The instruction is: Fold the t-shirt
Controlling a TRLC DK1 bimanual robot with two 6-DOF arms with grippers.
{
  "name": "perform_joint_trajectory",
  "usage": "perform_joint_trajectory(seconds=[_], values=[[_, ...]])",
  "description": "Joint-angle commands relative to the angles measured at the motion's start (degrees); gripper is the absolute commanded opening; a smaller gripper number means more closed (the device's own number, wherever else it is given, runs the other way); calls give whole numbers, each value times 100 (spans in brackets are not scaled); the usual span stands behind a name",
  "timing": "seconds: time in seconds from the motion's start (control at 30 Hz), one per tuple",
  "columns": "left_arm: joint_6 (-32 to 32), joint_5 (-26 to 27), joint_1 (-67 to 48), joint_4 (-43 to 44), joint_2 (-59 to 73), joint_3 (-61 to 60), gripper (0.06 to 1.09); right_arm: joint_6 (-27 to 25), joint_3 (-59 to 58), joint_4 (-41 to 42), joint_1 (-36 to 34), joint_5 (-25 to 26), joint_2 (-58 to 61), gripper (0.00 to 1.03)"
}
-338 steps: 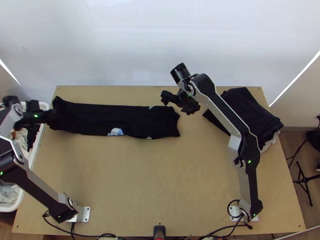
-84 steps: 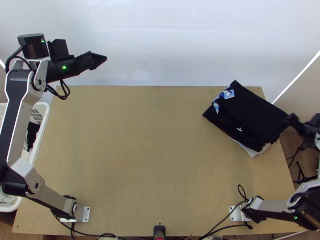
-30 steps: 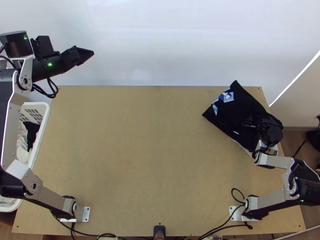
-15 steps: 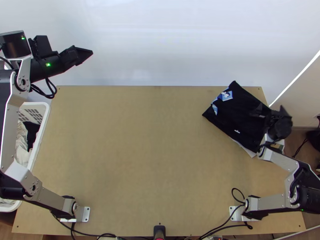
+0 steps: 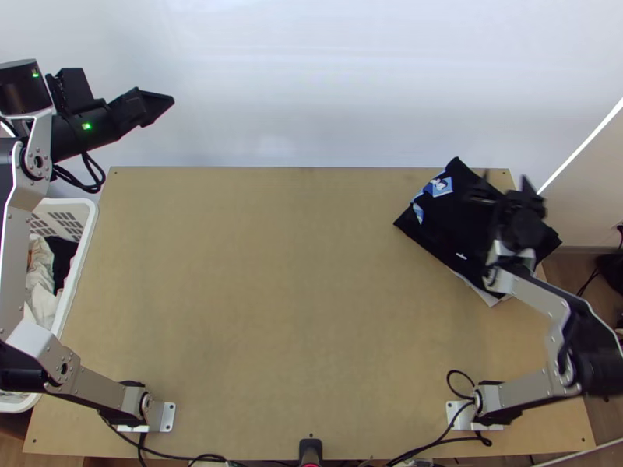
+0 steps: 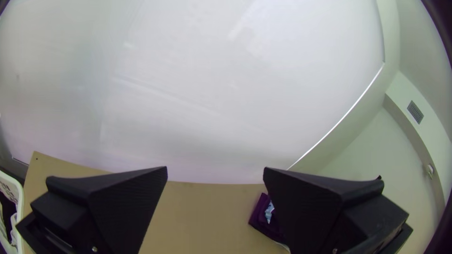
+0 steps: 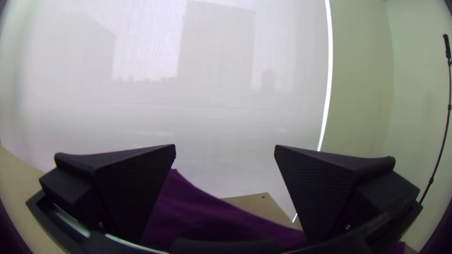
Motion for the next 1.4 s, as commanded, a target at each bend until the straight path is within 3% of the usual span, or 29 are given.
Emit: perform_joint_trajectory(seconds=[0.0, 0.2, 0.37, 0.47, 0.53, 0.7, 0.8, 0.97, 1.13, 1.23, 1.37], values=[[150, -332, 17, 3, -31, -123, 105, -212, 544, -13, 524, 39, 1307, 98], [150, -375, 281, 100, -216, -439, 105, -397, 764, -13, 374, 110, 2071, 98], [168, -789, 360, 372, -453, -756, 105, -379, 808, -13, 374, 110, 1772, 98], [335, -1439, 158, 671, -638, -966, 105, -81, 738, -74, 392, 136, 753, 98], [352, -1588, 97, 856, -796, -1046, 105, -1, 711, -426, 410, 136, -179, 98], [677, -2415, -185, 1243, -1253, -1362, 105, 289, 1133, -2535, 401, 127, -2279, 98], [923, -2889, -317, 1603, -1763, -1924, 105, 262, 1168, -3247, 269, 136, -3211, 98], [1055, -3522, -273, 1937, -2870, -3085, 105, -353, 360, -2509, 163, 136, -5092, 98], [1257, -3970, -62, 3000, -4646, -4807, 105, -379, 175, -2562, 84, 118, -6296, 98], [1460, -4093, 17, 3624, -5771, -5730, 105, -388, -229, -2474, 93, -242, -7043, 98], [1389, -4366, 79, 3598, -6860, -6539, 105, -344, -967, -2368, 304, -681, -7983, 98]])
